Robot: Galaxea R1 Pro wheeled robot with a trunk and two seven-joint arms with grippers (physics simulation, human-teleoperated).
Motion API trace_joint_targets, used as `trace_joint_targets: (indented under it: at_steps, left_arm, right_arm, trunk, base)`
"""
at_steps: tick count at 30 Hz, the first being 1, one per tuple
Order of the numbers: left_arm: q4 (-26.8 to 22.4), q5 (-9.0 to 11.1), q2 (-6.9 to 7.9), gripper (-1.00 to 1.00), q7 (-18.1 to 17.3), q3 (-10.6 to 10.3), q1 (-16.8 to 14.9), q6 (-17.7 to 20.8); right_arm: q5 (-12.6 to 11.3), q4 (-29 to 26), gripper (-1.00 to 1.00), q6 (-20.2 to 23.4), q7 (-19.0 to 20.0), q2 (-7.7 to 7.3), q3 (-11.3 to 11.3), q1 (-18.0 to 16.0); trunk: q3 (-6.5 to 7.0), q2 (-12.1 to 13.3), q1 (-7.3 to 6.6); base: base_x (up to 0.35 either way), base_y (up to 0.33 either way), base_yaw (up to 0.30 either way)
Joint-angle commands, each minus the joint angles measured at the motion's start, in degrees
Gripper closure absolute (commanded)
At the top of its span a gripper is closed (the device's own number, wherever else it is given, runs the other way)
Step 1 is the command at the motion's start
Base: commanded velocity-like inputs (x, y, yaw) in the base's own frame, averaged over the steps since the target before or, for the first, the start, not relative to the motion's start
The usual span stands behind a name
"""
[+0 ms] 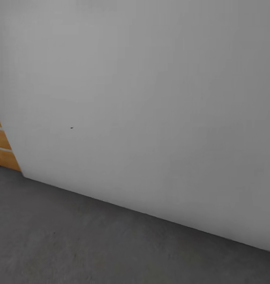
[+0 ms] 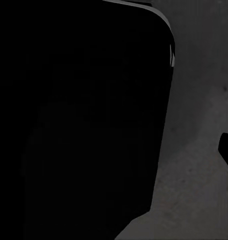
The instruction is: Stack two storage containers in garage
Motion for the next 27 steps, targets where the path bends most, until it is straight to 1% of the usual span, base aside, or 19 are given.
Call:
trace_joint_targets:
  at_steps: [1,27]
  left_arm:
    - [-0.1,0.4,-0.01,-1.0,0.0,0.0,0.0,0.0]
    - [0.0,0.3,-0.01,-1.0,0.0,0.0,0.0,0.0]
  right_arm:
    - [0.5,0.0,-1.0,-0.2,0.0,-0.01,0.0,0.0]
    - [0.2,0.0,-1.0,-0.2,0.3,-0.07,0.0,0.0]
  trunk:
    - [-0.04,0.0,0.0]
    - [-0.04,0.0,0.0]
  base:
    - [0.0,0.0,0.3]
    - [0.0,0.0,0.3]
